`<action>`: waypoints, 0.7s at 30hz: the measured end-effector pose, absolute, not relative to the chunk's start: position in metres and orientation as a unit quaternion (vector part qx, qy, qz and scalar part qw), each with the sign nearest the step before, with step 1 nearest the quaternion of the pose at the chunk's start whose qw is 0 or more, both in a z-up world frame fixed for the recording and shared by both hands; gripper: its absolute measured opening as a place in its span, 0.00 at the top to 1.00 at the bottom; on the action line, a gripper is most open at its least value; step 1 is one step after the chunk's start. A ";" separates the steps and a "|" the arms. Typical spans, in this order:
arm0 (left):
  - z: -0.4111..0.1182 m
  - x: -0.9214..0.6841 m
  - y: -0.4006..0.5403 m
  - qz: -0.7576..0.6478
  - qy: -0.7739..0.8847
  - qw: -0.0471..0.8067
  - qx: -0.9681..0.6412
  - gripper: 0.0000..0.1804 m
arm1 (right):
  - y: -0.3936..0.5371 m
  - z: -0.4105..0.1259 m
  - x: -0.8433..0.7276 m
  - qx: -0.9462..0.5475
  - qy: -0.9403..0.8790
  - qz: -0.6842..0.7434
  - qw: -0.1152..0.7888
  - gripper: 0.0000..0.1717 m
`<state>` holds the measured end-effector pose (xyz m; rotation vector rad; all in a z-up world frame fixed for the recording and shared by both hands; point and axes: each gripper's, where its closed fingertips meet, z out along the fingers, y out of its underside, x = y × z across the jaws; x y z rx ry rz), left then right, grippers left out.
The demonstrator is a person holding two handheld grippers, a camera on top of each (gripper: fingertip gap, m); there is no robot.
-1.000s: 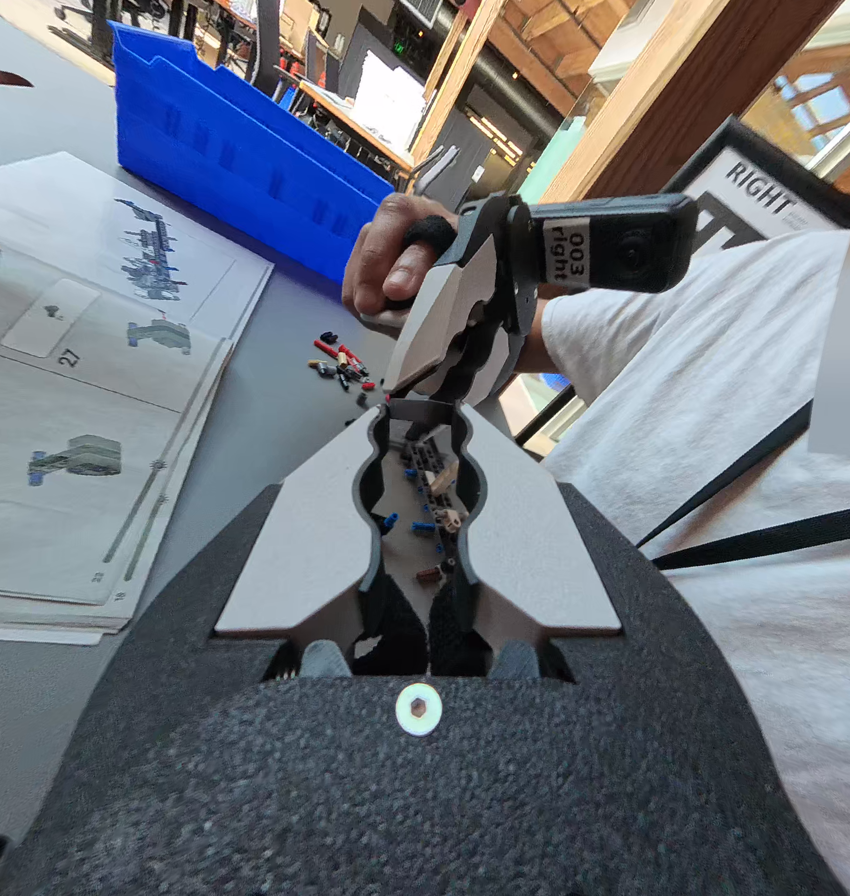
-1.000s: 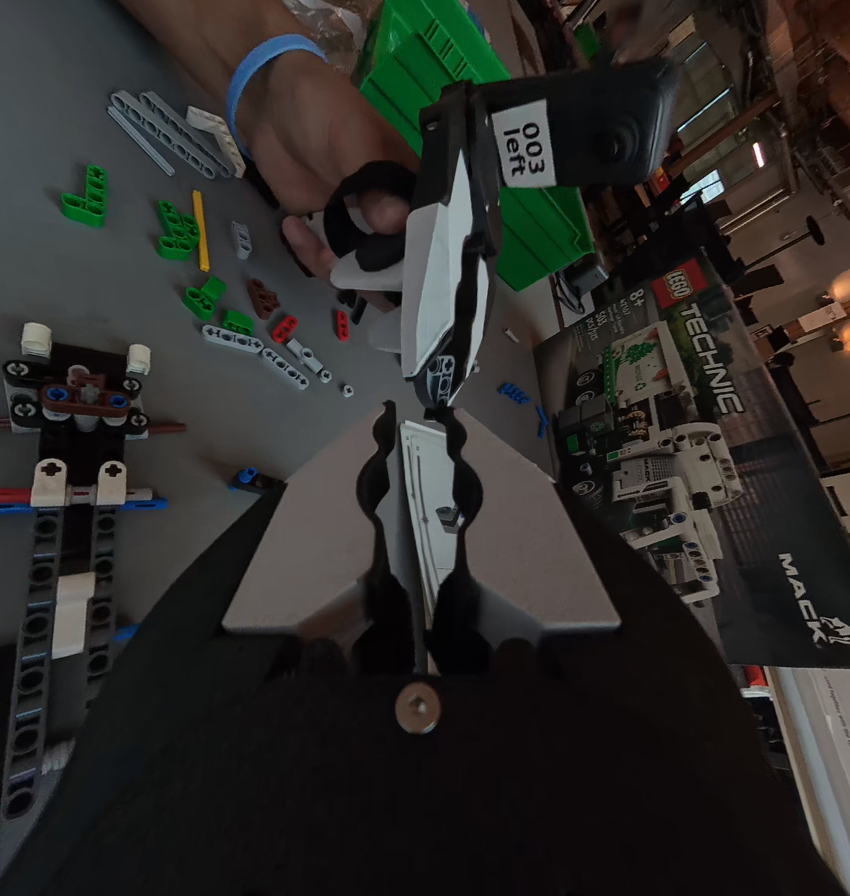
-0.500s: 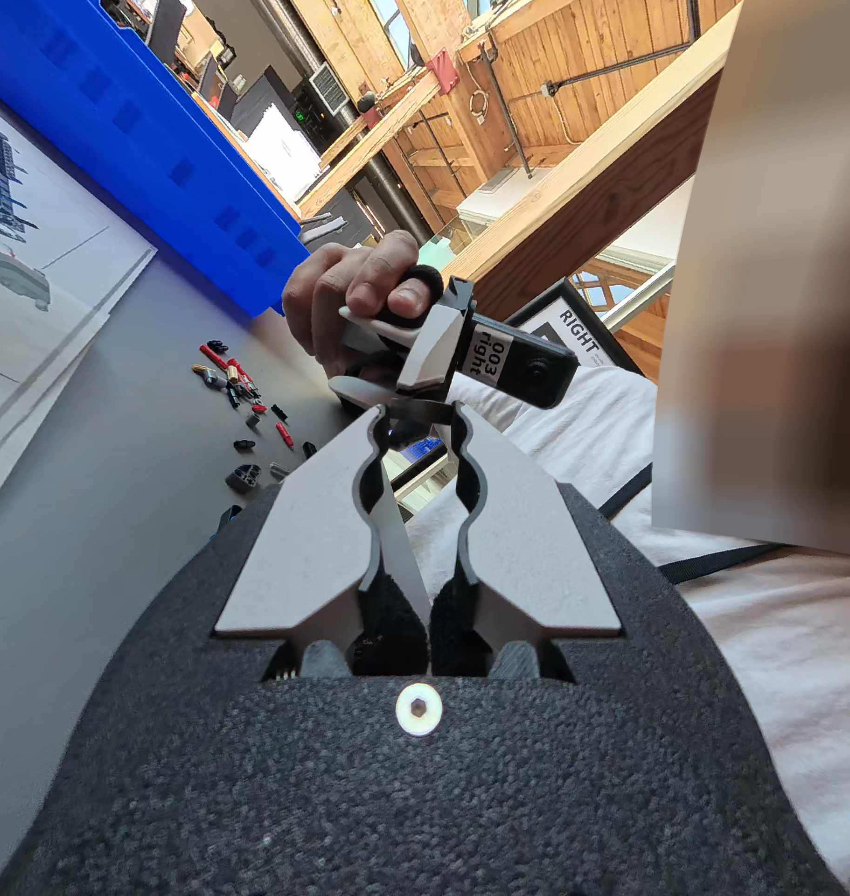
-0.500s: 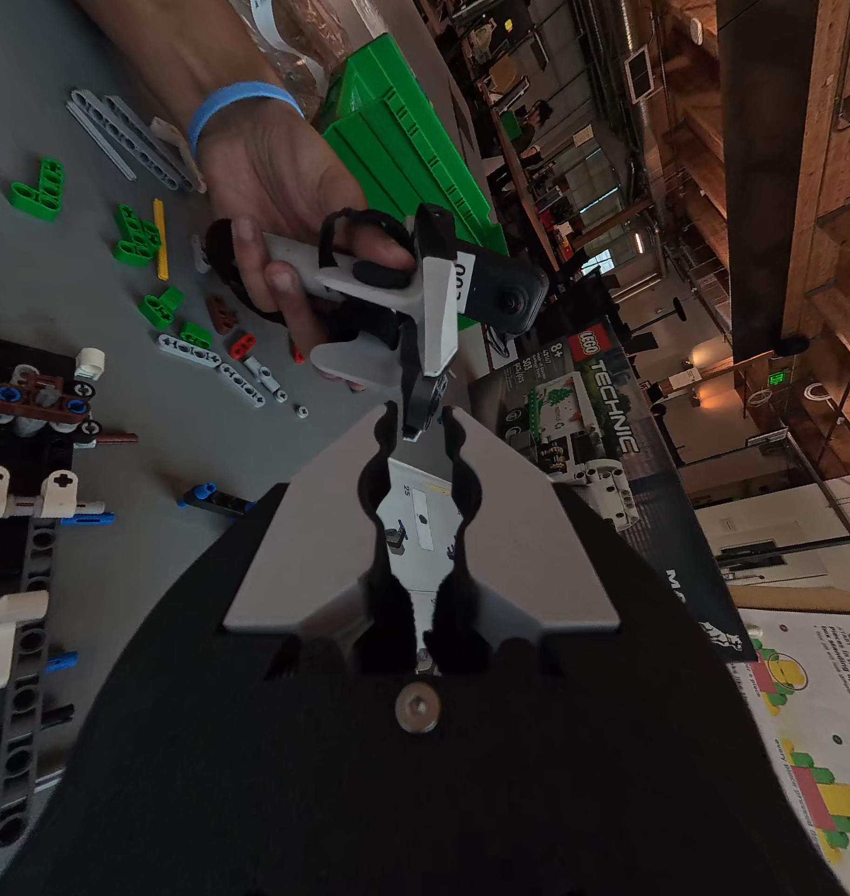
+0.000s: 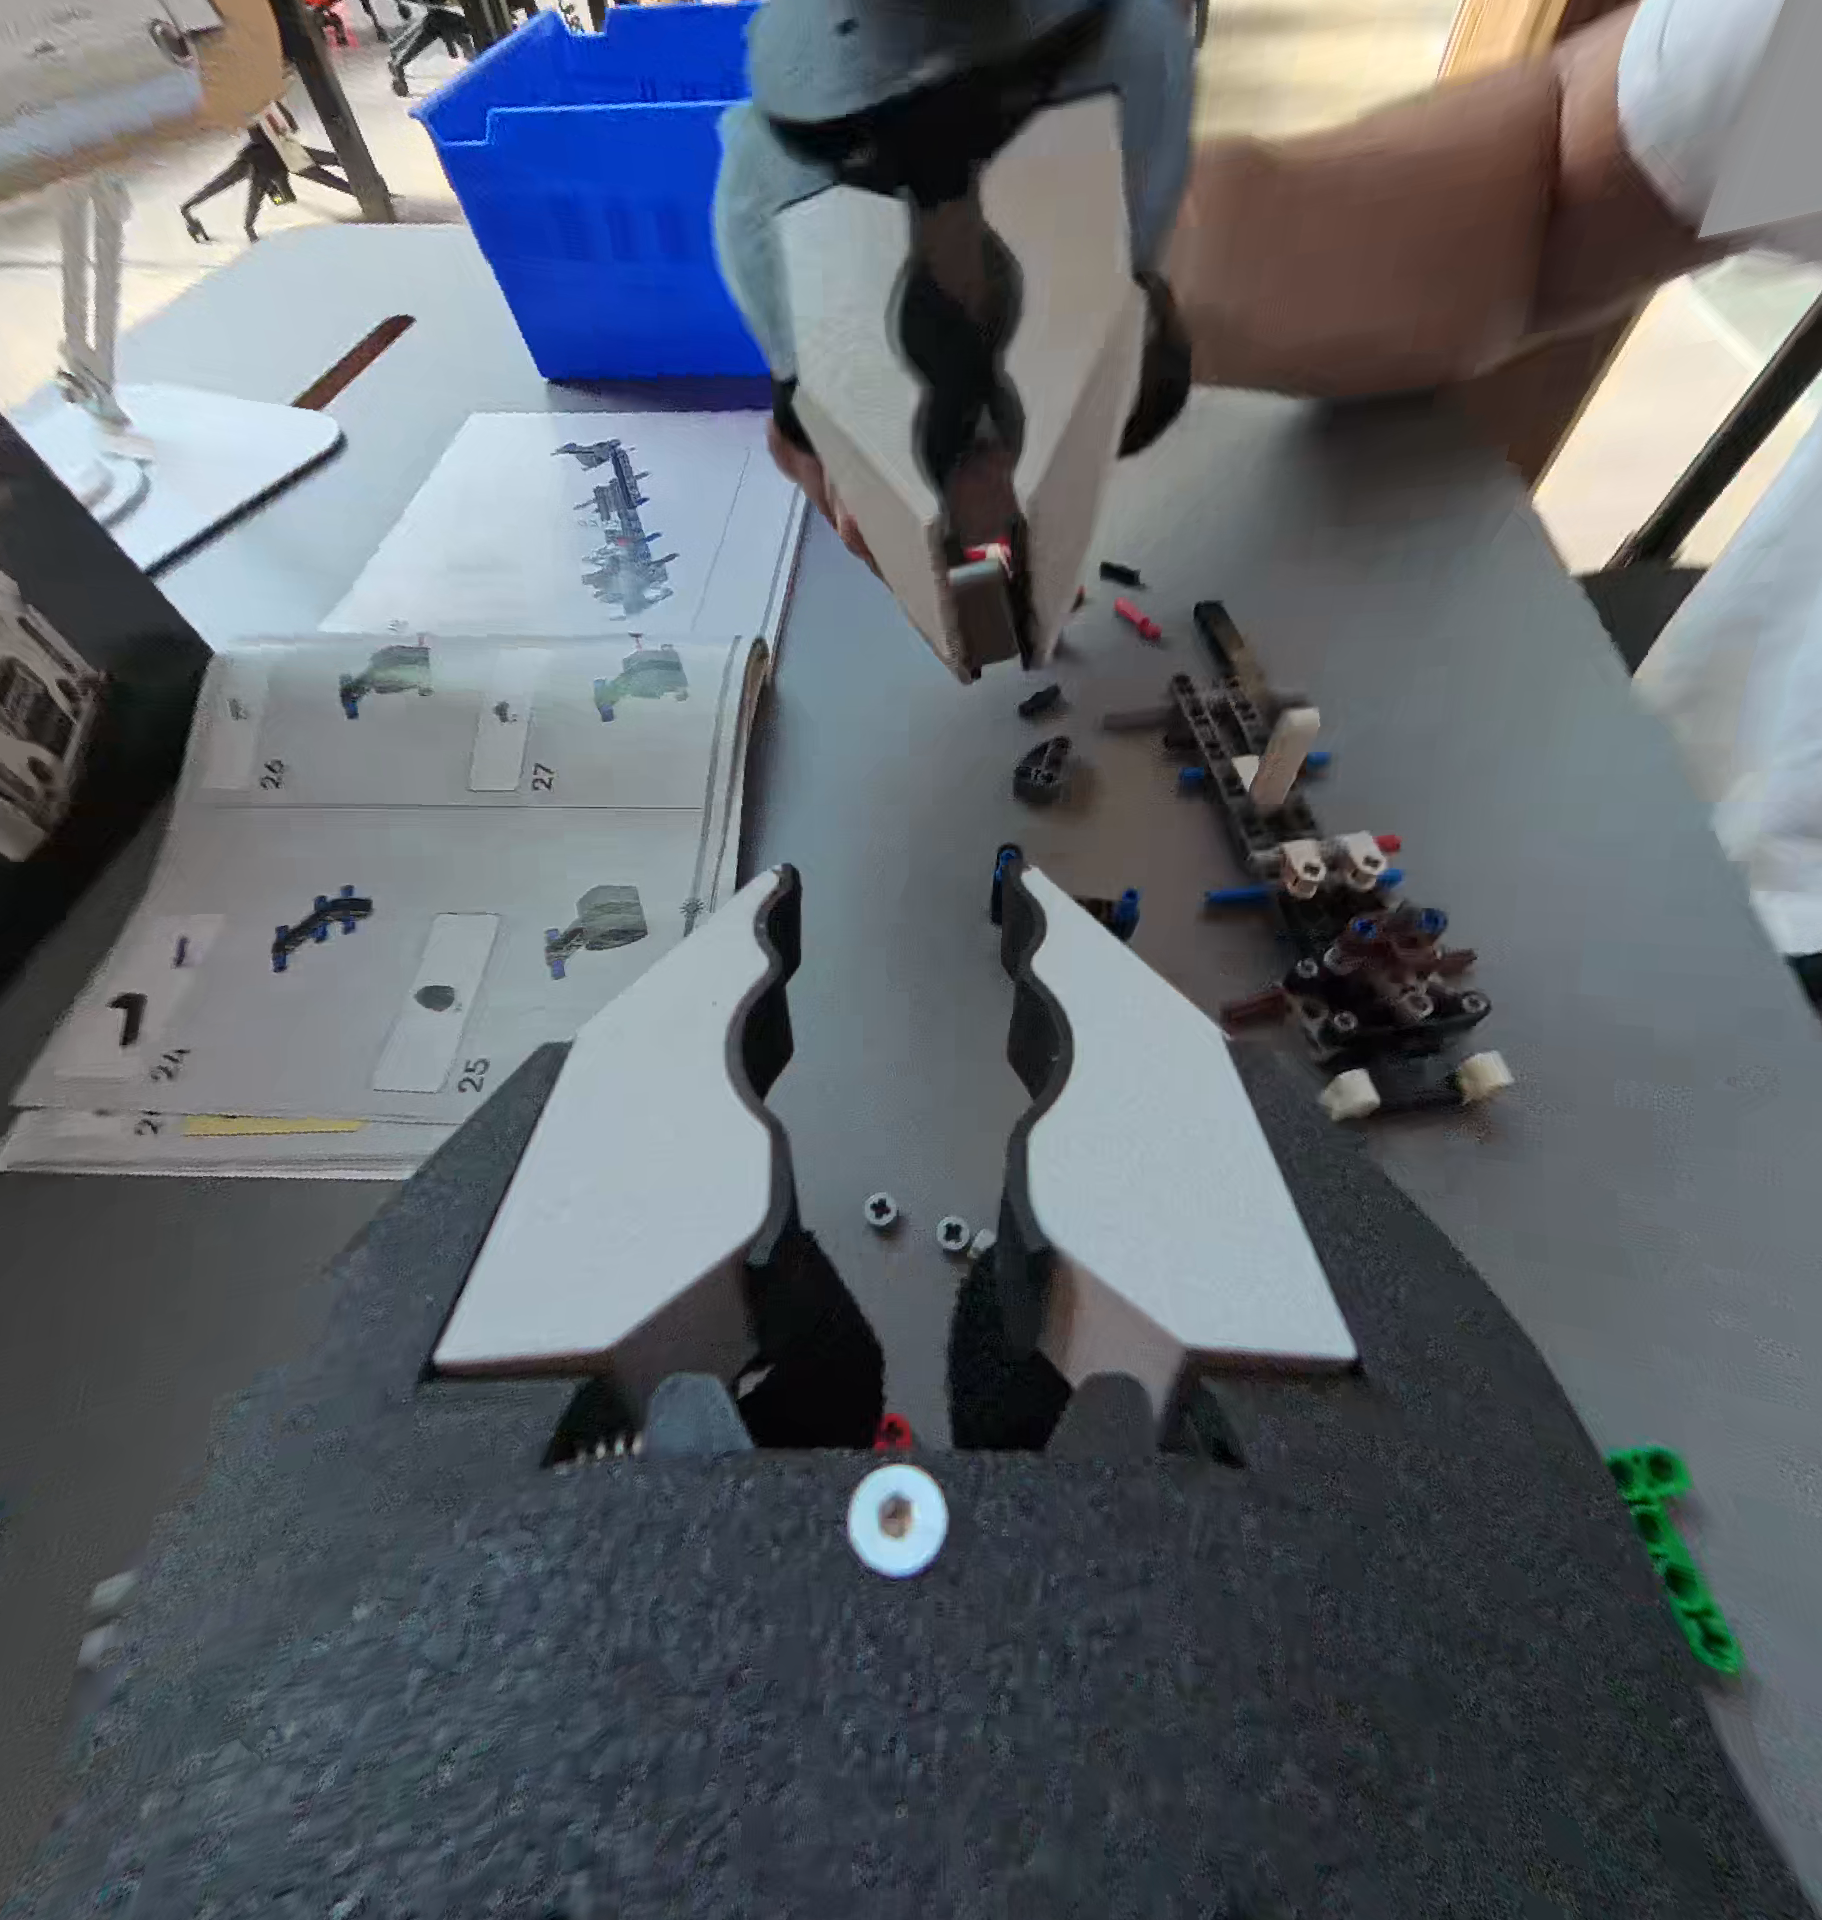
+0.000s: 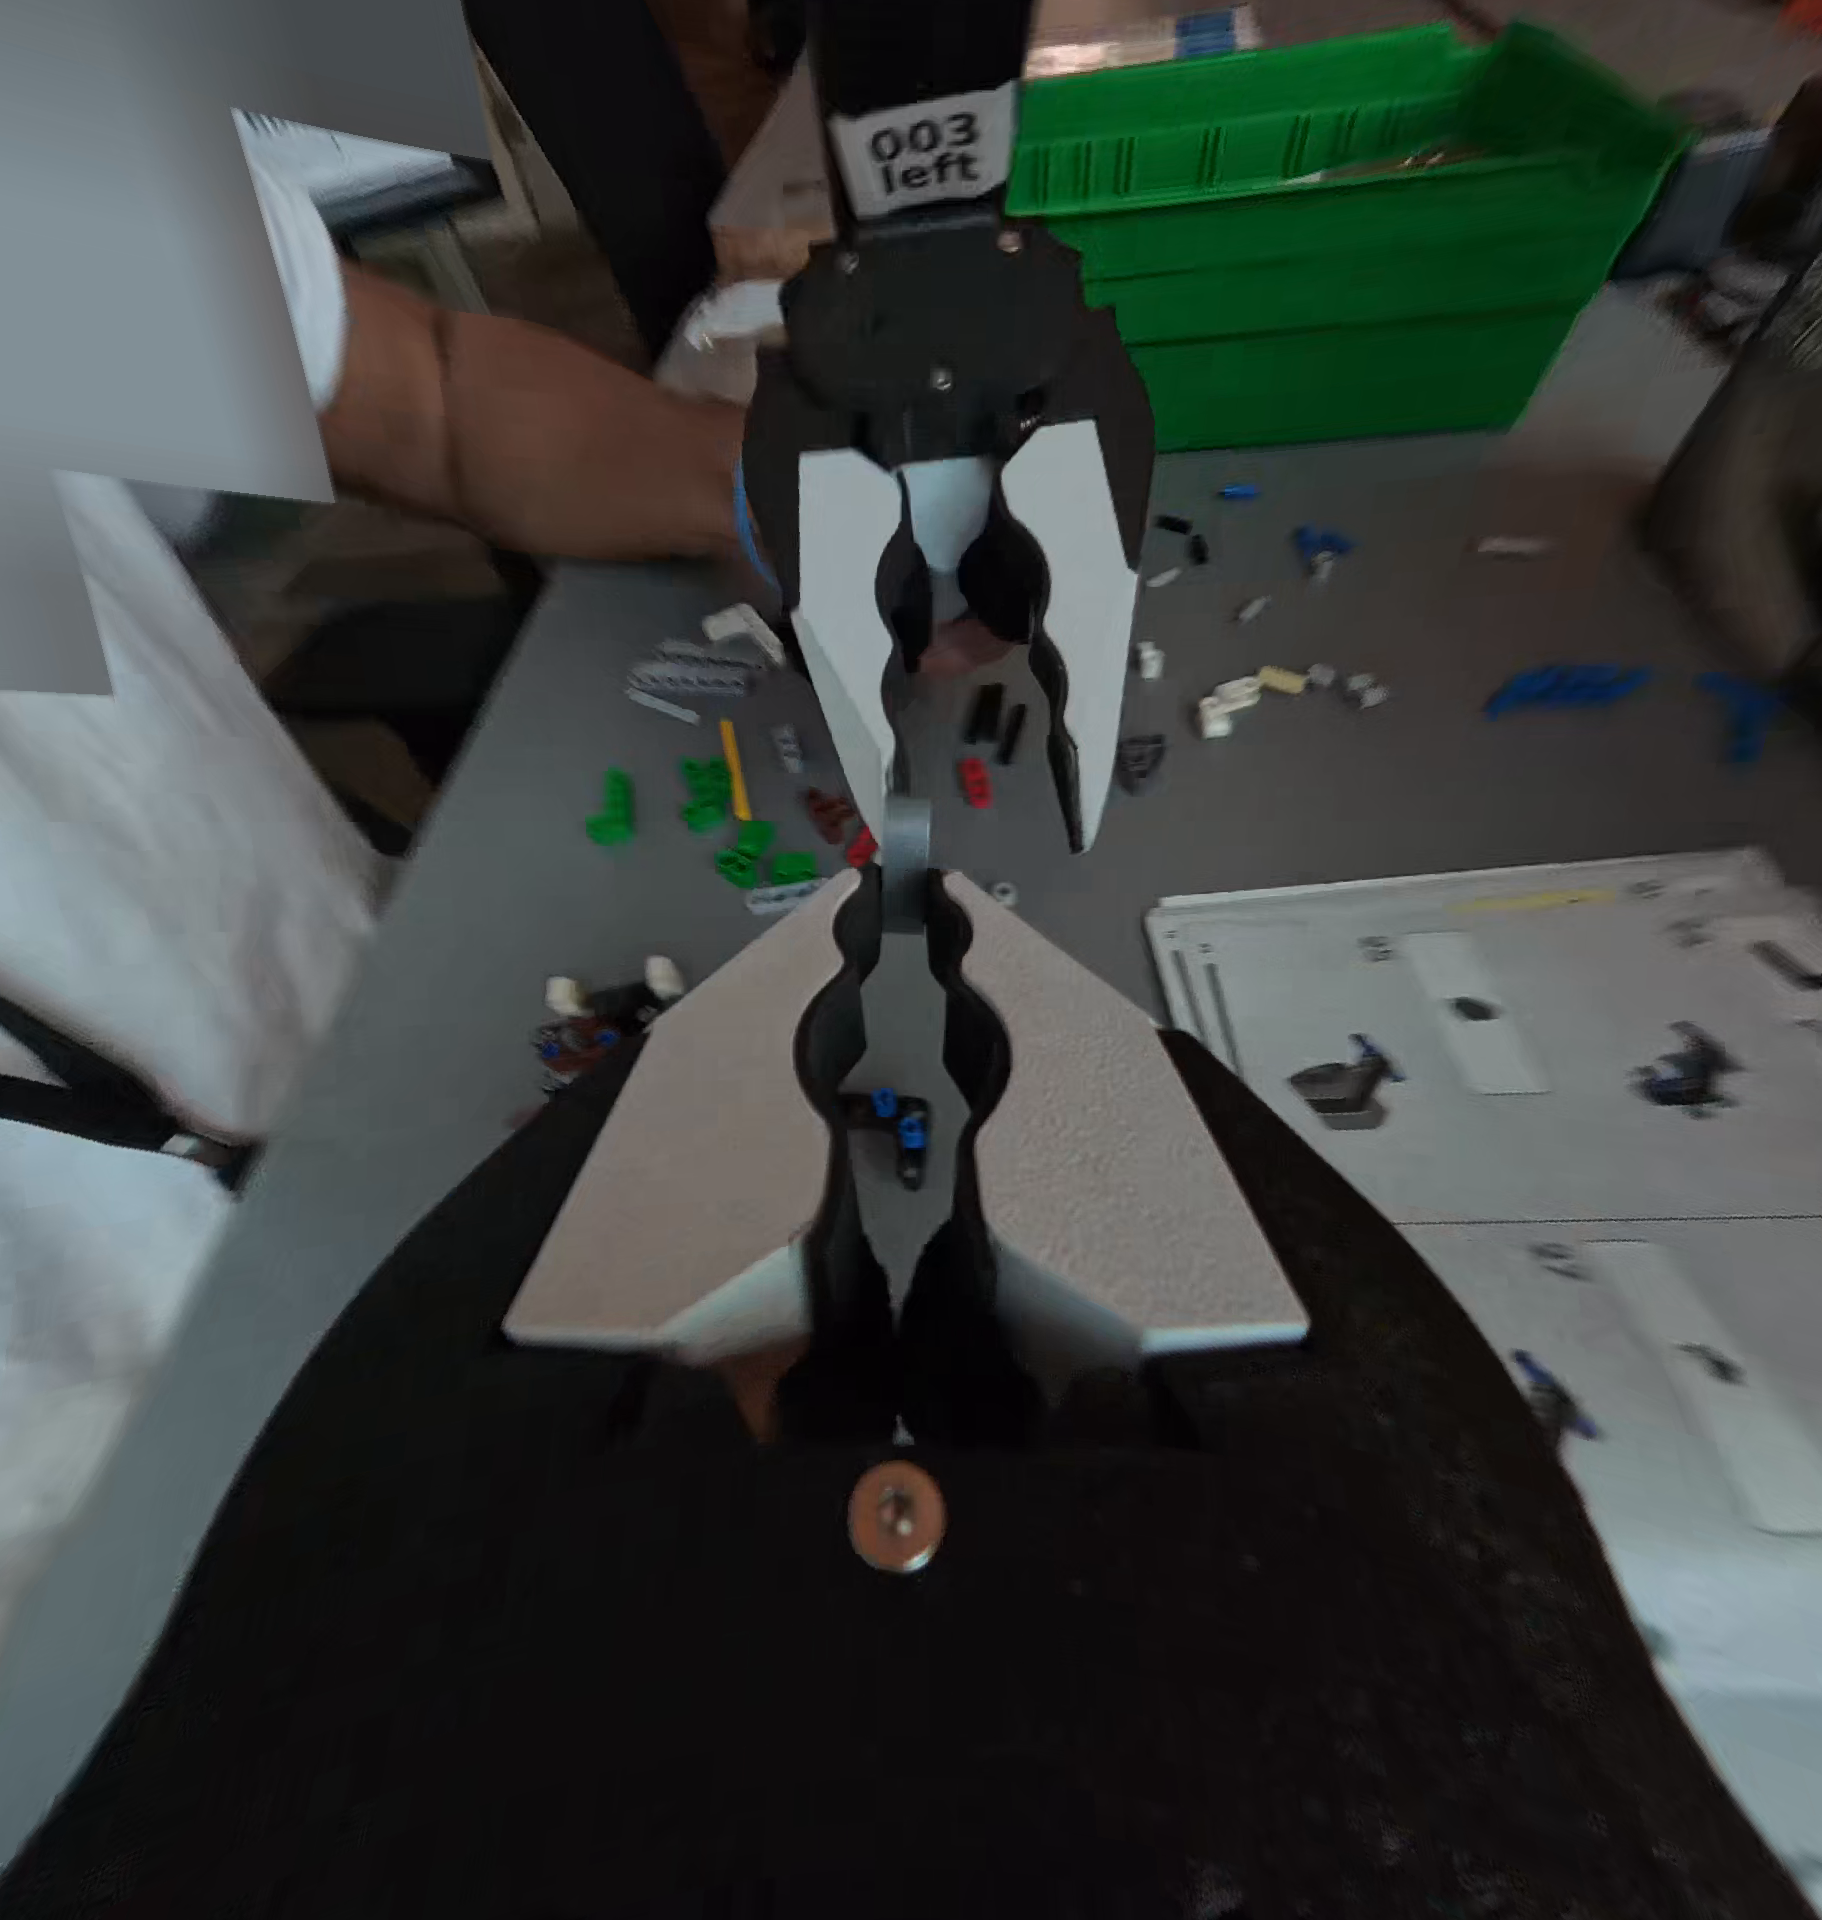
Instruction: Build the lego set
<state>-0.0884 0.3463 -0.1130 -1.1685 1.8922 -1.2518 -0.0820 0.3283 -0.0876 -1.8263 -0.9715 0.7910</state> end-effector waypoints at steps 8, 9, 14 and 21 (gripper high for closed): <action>-0.112 -0.094 0.302 -0.373 0.786 0.392 -0.297 0.77 | 0.292 -0.089 -0.099 -0.709 -0.199 0.660 0.149 0.96; -0.111 -0.094 0.297 -0.374 0.788 0.393 -0.291 0.77 | 0.286 -0.086 -0.102 -0.696 -0.202 0.676 0.131 0.96; -0.107 -0.096 0.282 -0.405 0.785 0.372 -0.285 0.84 | 0.274 -0.100 -0.111 -0.715 -0.232 0.651 0.104 0.96; -0.102 -0.094 0.281 -0.412 0.776 0.383 -0.285 0.88 | 0.277 -0.102 -0.108 -0.722 -0.224 0.646 0.104 0.97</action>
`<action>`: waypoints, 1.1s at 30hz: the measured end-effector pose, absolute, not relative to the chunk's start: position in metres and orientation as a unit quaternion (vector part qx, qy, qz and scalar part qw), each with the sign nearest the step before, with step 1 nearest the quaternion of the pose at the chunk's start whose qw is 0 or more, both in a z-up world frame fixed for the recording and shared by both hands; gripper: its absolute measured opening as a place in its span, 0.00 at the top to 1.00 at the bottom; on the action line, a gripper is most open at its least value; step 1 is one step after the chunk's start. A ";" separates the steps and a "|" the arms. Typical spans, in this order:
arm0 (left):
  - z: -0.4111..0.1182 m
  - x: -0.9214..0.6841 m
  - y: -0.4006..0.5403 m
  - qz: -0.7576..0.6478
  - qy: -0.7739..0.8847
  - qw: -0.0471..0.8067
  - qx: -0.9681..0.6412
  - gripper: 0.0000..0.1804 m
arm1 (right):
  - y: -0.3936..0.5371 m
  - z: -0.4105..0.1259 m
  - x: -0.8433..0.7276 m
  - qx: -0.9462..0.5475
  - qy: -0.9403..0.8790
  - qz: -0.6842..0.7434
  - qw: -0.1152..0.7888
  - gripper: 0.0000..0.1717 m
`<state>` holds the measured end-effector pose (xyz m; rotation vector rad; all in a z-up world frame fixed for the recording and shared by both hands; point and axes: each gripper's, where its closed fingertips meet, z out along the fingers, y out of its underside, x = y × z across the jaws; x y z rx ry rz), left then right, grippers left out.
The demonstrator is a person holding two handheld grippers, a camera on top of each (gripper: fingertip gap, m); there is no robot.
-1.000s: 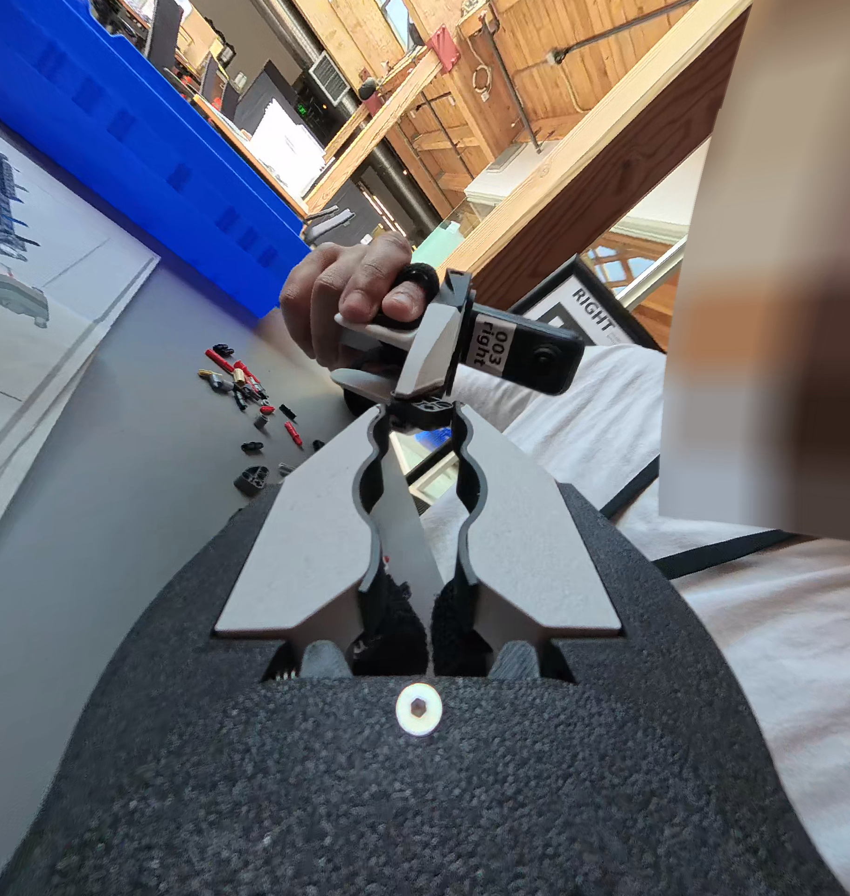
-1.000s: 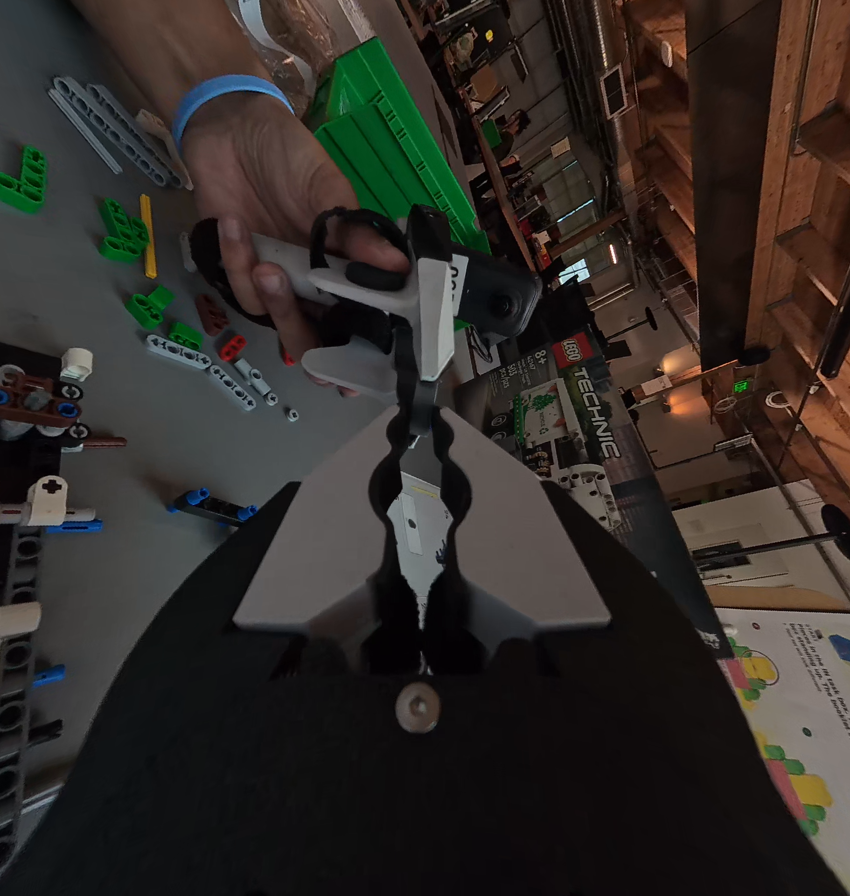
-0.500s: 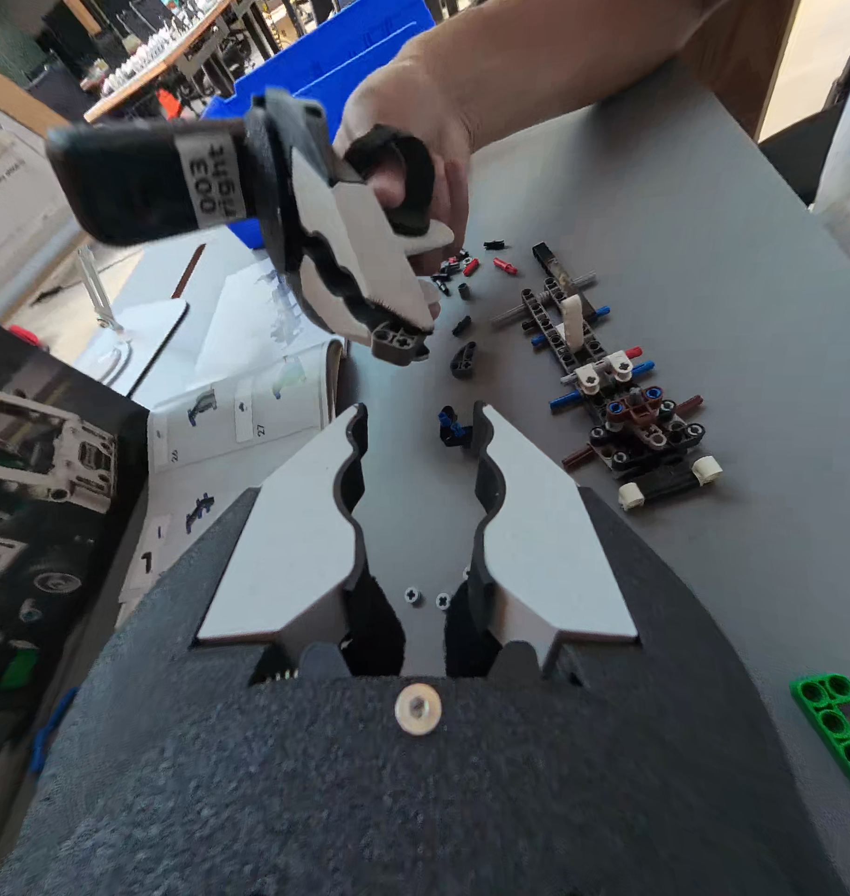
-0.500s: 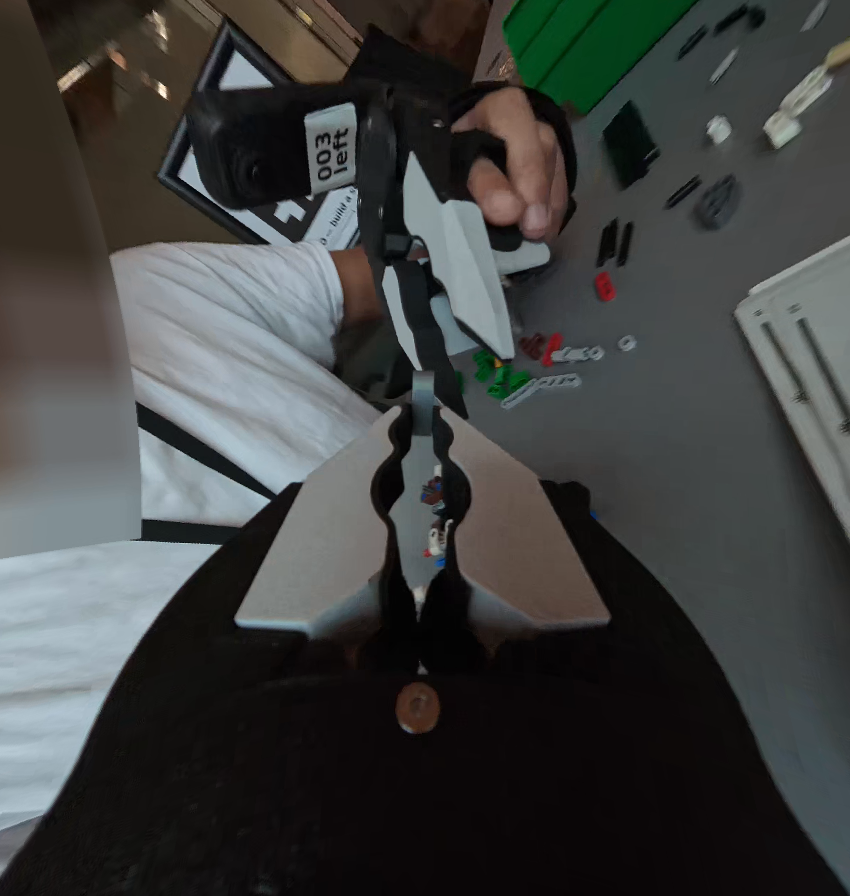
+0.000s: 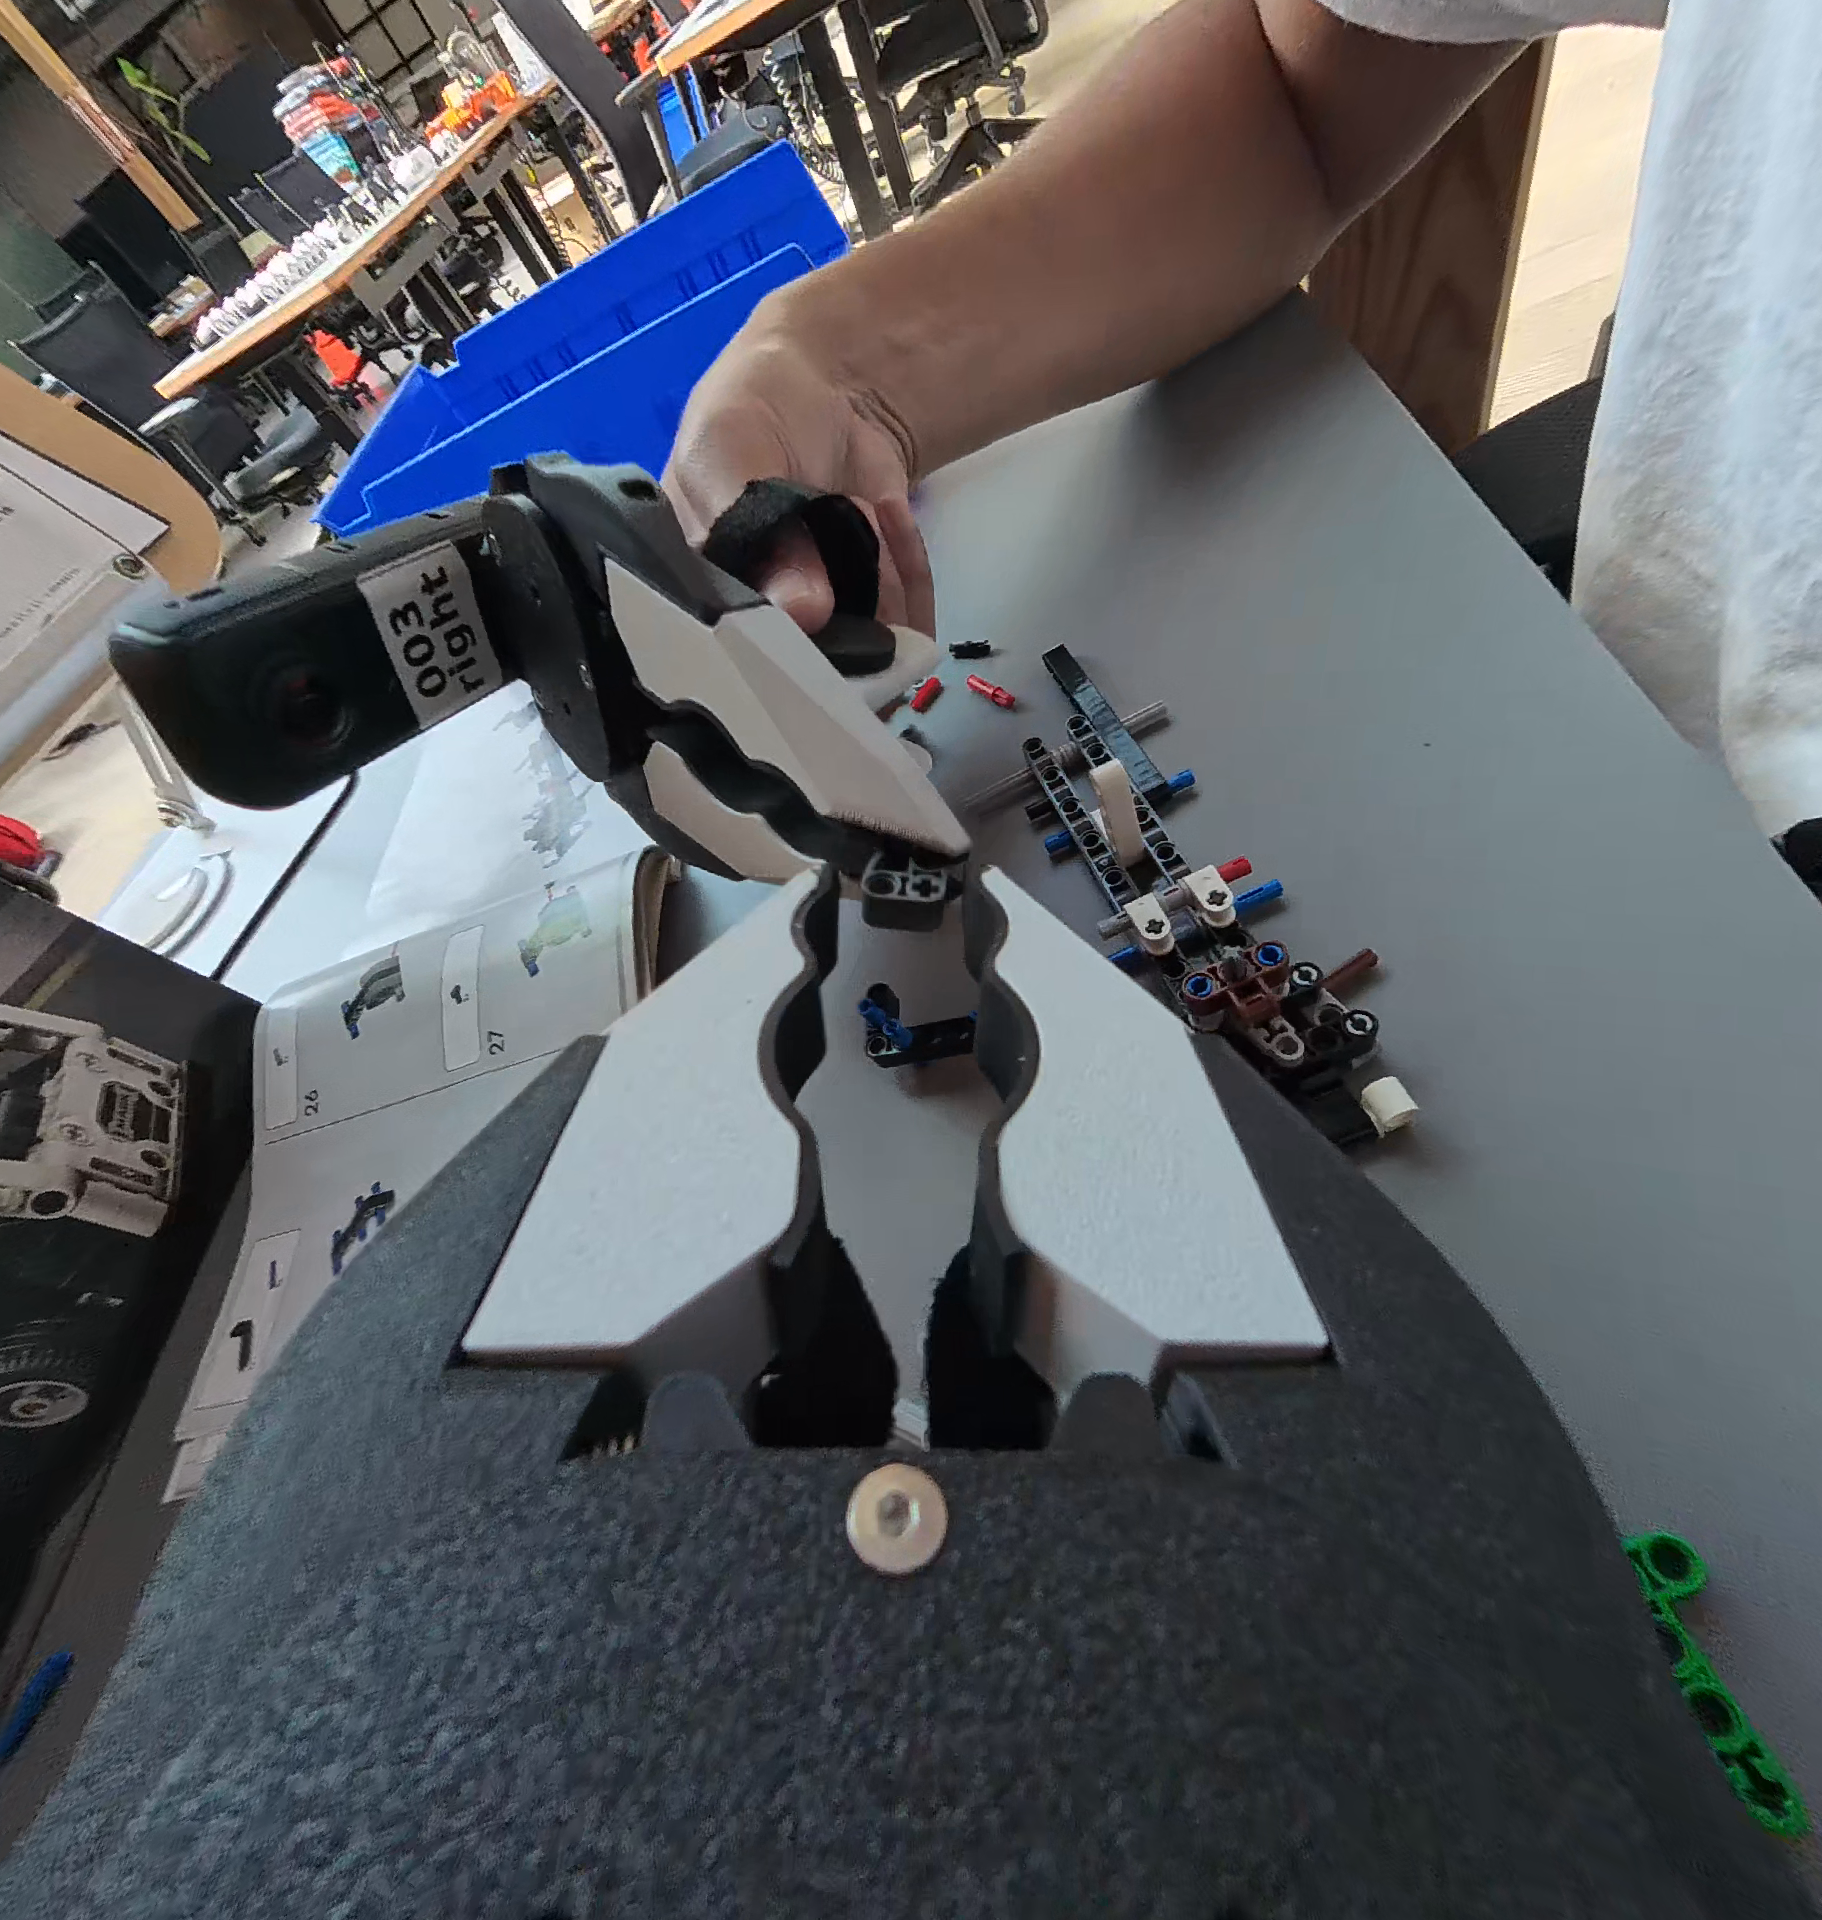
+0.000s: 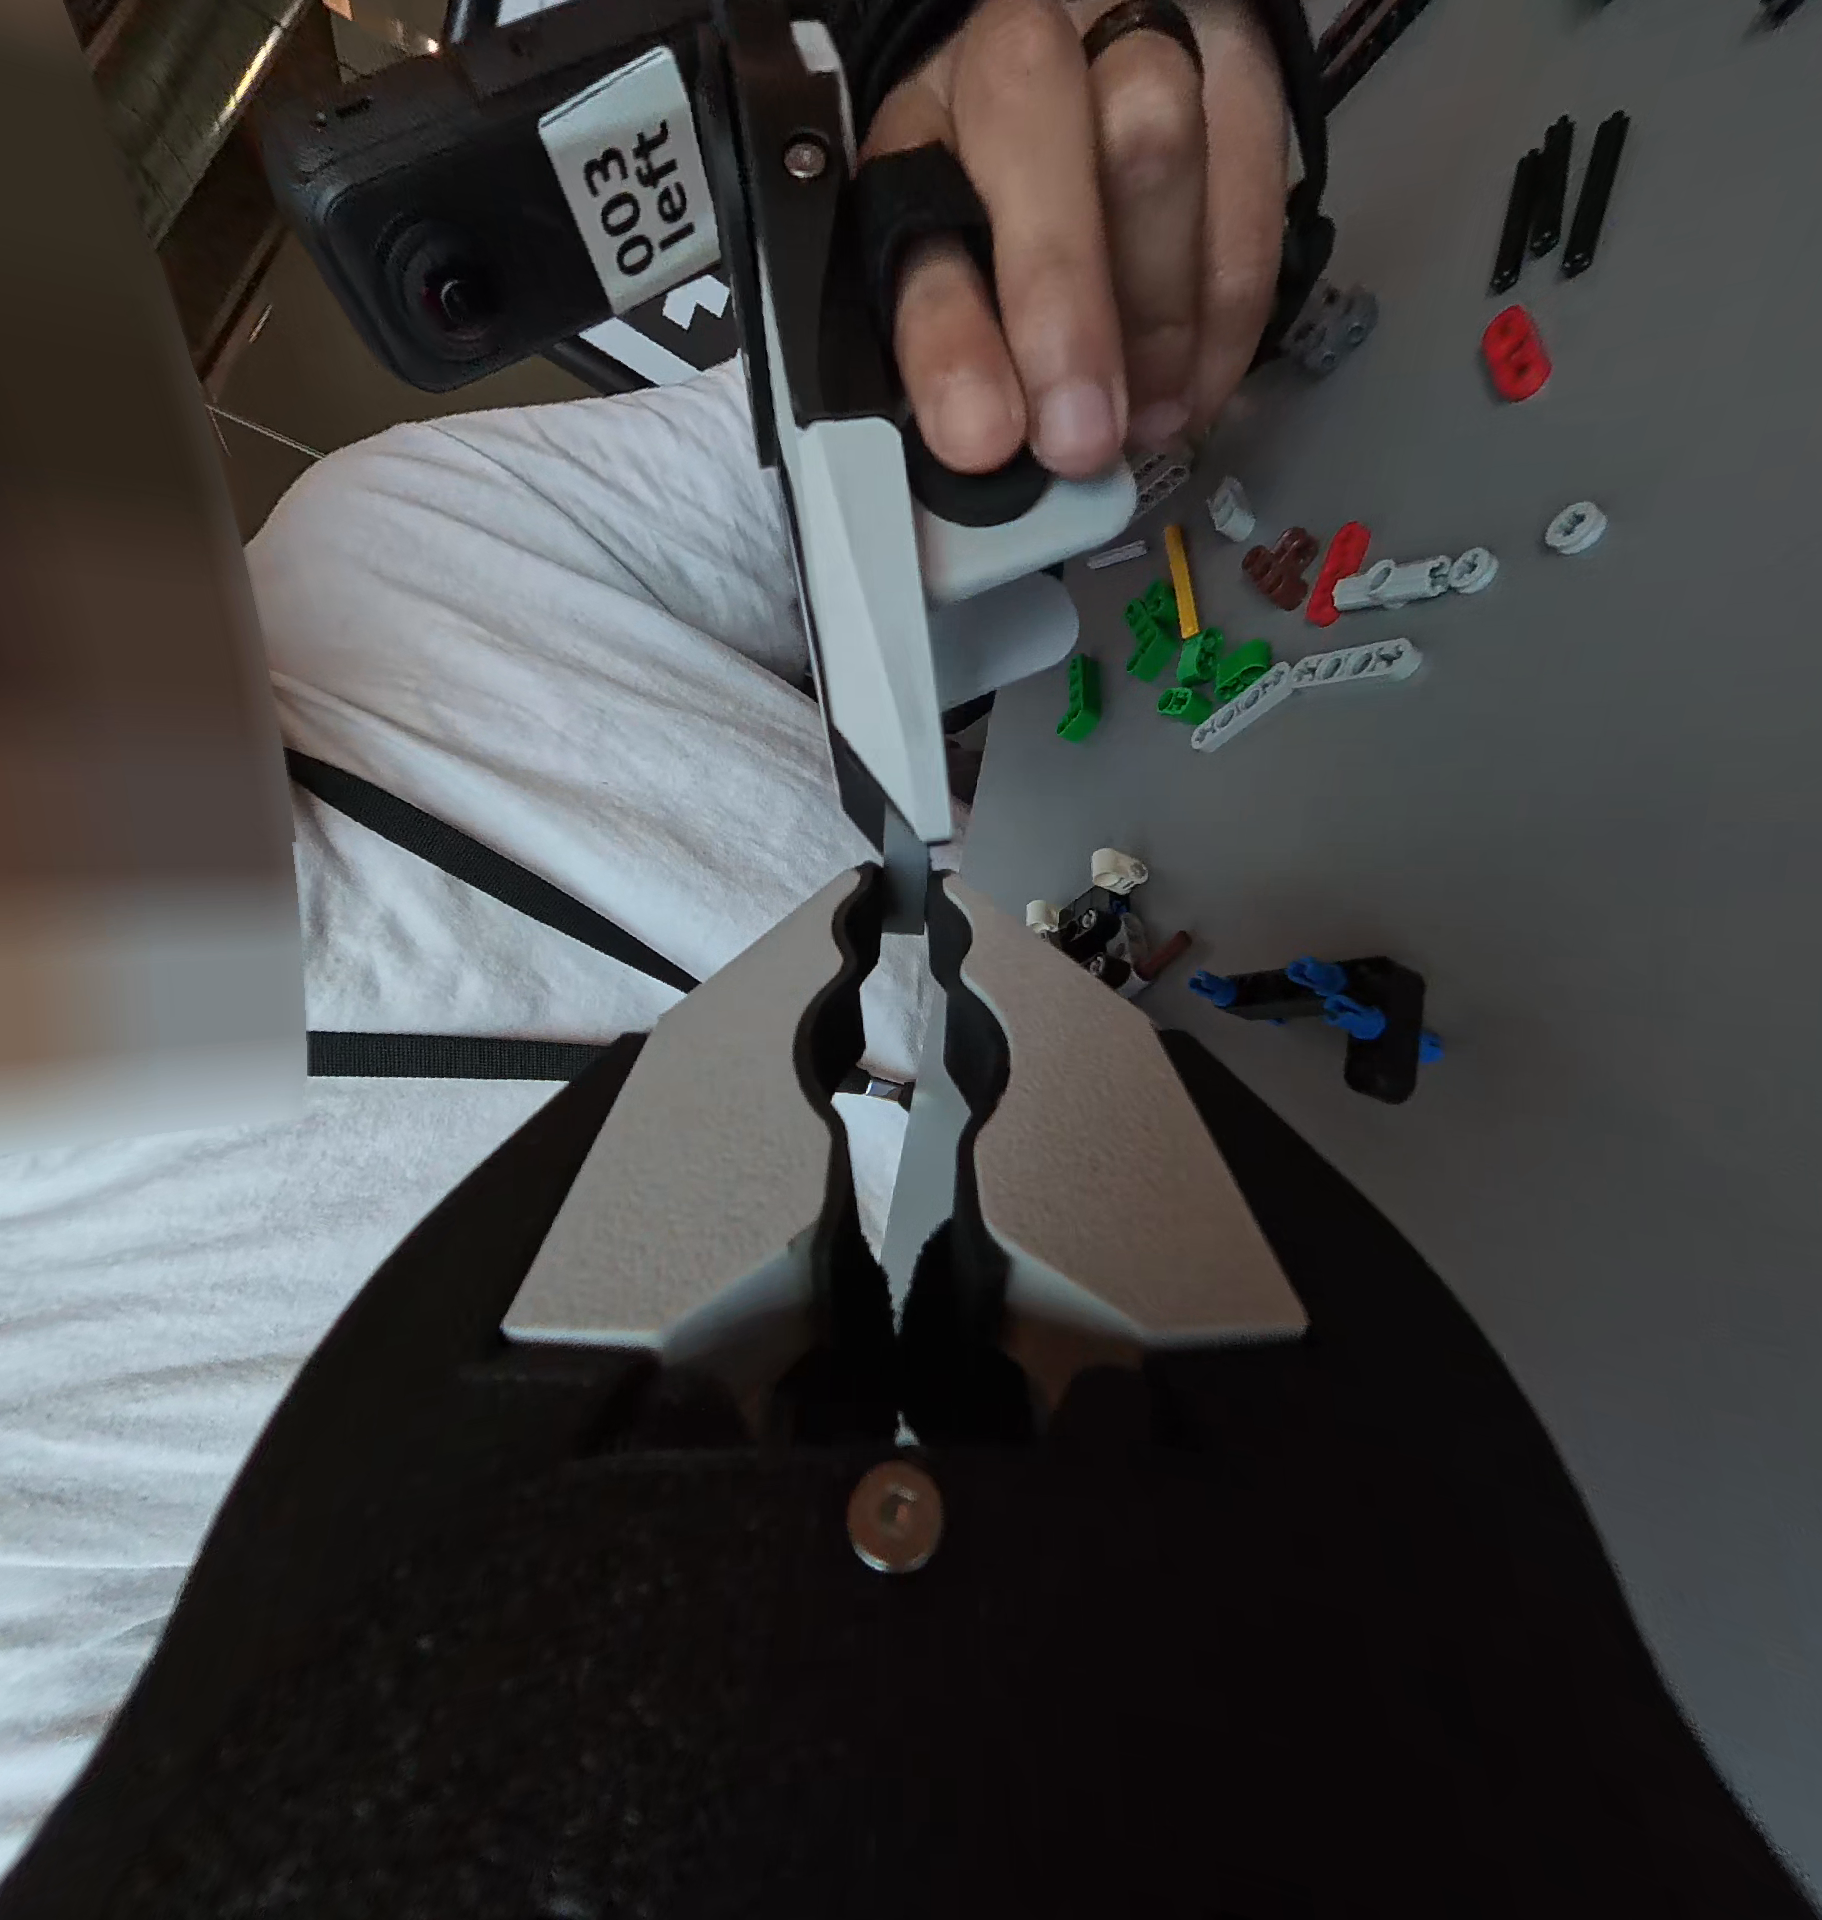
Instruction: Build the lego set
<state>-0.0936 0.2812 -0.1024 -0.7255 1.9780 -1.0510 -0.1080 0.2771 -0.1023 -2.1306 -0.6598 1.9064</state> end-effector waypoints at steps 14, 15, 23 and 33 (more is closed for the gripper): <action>-0.113 -0.090 0.297 -0.414 0.771 0.353 -0.330 0.92 | 0.286 -0.106 -0.089 -0.745 -0.242 0.612 0.114 0.87; -0.115 -0.089 0.301 -0.418 0.769 0.343 -0.343 0.92 | 0.290 -0.107 -0.082 -0.754 -0.251 0.592 0.132 0.87; -0.126 -0.084 0.308 -0.414 0.766 0.333 -0.362 0.92 | 0.307 -0.127 -0.069 -0.790 -0.378 0.406 0.262 0.89; -0.127 -0.080 0.315 -0.419 0.750 0.328 -0.393 0.92 | 0.314 -0.123 -0.082 -0.765 -0.441 0.309 0.353 0.90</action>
